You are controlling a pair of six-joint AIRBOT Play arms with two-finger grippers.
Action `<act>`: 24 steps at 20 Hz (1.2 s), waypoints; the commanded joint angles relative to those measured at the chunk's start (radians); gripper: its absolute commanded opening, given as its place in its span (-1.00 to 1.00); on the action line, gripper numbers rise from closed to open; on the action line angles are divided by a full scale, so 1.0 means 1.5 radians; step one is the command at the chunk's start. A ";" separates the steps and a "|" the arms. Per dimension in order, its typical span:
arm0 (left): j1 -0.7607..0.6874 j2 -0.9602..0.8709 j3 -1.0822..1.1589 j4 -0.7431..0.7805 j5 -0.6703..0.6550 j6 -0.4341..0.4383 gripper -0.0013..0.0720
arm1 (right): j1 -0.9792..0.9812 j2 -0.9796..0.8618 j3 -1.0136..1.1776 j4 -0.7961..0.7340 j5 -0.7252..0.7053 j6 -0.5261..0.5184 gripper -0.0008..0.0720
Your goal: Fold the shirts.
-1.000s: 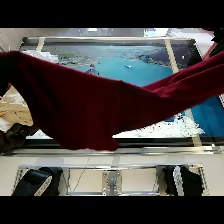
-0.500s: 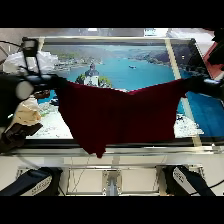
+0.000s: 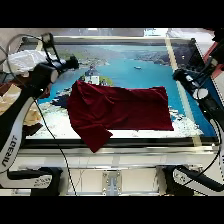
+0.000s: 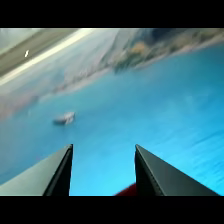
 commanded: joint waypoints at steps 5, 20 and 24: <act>0.089 0.241 -0.081 0.016 -0.274 0.192 0.60 | -0.303 0.173 -0.003 -0.069 0.301 0.000 0.25; 0.091 0.437 -0.739 -0.370 -0.118 0.009 0.58 | -0.526 0.211 -0.005 0.056 0.676 -0.106 0.40; 0.091 0.352 -0.739 -0.547 -0.074 0.161 0.58 | -0.526 0.211 -0.005 0.056 0.694 -0.106 0.41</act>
